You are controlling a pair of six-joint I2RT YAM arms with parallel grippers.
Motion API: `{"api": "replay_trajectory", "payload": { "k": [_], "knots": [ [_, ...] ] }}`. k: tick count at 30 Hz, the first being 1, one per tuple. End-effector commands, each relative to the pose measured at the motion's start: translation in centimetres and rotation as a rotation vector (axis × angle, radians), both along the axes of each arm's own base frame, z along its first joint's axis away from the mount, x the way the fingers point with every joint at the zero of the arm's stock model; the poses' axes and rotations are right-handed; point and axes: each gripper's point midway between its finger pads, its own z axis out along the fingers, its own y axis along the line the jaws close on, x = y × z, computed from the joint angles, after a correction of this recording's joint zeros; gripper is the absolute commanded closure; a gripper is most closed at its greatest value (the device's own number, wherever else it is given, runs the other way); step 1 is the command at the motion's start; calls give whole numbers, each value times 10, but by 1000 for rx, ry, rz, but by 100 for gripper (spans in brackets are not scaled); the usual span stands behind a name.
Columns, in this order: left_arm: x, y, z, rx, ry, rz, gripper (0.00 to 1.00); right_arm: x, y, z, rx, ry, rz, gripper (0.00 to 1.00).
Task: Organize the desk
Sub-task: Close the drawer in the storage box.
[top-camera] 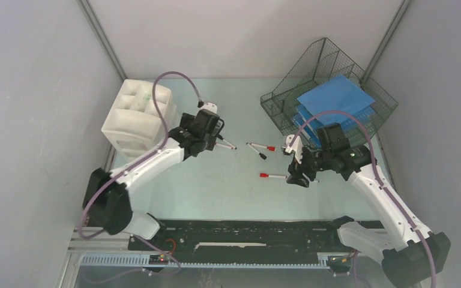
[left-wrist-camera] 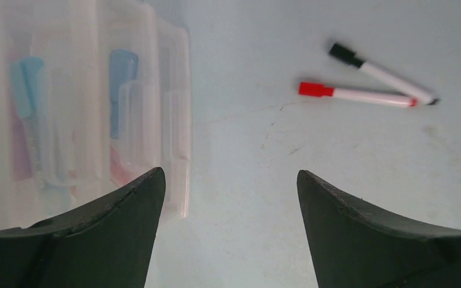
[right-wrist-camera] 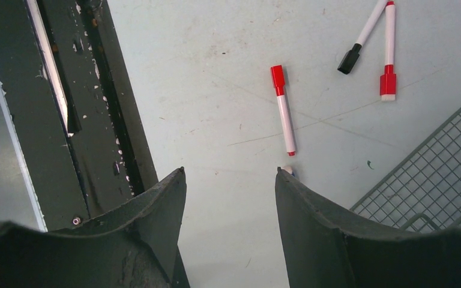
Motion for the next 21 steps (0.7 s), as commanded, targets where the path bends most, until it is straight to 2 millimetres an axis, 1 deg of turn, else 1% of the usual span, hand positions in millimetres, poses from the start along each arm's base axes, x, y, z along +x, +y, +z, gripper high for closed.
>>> {"api": "replay_trajectory", "payload": {
  "k": [1,3,5,6,8,10,14,17,20,21],
  "knots": [
    [-8,-13,71,-150,-135,-97,12,-1,7,6,22,-16,39,36],
    [-11,-15,97,-193,-177,-127,10,-2,8,6,24,-11,44,36],
    [-13,-12,117,-224,-197,-133,9,-3,9,6,30,-9,47,36],
    [-13,-7,125,-237,-203,-123,10,-3,10,7,36,-5,47,36],
    [-14,4,136,-244,-199,-95,10,-4,13,8,55,7,50,36],
    [-15,19,143,-235,-194,-49,10,-7,18,10,81,26,59,36],
    [-16,48,149,-219,-175,27,13,-12,31,18,153,89,94,36],
    [-9,58,155,-202,-163,32,15,-10,42,24,194,136,112,36],
    [3,67,157,-146,-128,40,20,-2,51,36,215,148,110,37],
    [8,70,154,-124,-111,48,22,1,53,39,222,150,108,37]
  ]
}}
